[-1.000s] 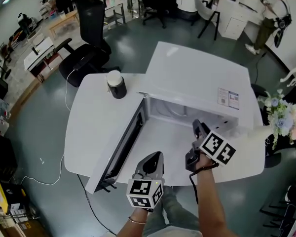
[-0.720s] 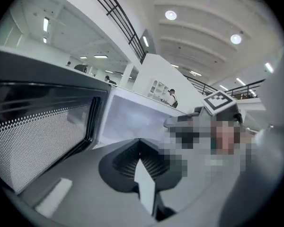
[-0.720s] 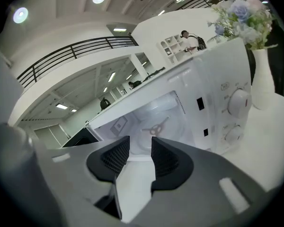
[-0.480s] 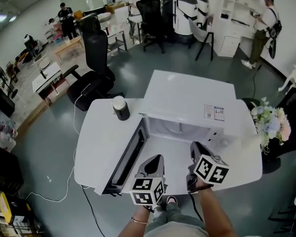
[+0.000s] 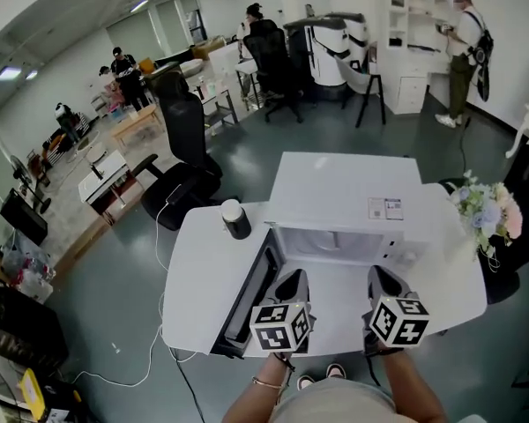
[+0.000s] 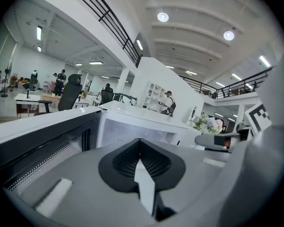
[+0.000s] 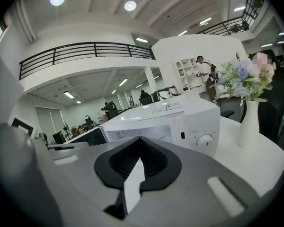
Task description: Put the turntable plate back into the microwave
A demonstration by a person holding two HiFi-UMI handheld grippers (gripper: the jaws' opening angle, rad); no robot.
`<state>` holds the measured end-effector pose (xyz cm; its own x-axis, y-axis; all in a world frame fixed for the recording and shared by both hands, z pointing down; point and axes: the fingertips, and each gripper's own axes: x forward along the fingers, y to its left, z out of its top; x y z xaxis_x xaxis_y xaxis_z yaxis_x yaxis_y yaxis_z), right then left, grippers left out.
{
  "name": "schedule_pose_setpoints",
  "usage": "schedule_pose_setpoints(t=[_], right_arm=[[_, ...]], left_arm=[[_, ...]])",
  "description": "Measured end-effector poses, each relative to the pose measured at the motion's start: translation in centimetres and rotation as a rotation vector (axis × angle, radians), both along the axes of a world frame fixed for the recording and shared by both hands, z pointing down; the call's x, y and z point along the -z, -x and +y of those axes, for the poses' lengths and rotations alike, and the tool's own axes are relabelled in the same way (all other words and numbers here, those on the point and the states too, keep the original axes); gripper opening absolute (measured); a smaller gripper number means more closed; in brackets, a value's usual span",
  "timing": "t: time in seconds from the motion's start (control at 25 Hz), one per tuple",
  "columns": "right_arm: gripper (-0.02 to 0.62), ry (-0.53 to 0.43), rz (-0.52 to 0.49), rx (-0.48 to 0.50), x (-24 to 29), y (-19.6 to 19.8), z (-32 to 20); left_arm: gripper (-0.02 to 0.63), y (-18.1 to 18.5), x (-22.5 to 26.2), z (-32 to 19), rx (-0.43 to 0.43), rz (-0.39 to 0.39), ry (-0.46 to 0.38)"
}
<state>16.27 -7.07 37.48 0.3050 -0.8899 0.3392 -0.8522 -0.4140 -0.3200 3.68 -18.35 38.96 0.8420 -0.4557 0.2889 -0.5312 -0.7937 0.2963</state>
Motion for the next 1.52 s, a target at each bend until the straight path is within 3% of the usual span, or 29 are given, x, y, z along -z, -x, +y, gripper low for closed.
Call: schedule_pose_setpoints(t=[0.32,0.6,1.52], right_arm=[[0.009,-0.028,0.0,-0.04,0.0,-0.4,1.1],[0.009,-0.002,0.066,-0.033,0.6,-0.2,1.0],[0.009,0.013,0.083,0.008,1.0,-0.1,0.5]], left_arm=[[0.0,-0.7,1.2,-0.6,-0.006,0.0,-0.033],[0.0,-0.7,0.8,-0.5,0.001,-0.004,-0.024],[0.0,-0.9,1.0,0.0,0.026,0.02,-0.011]])
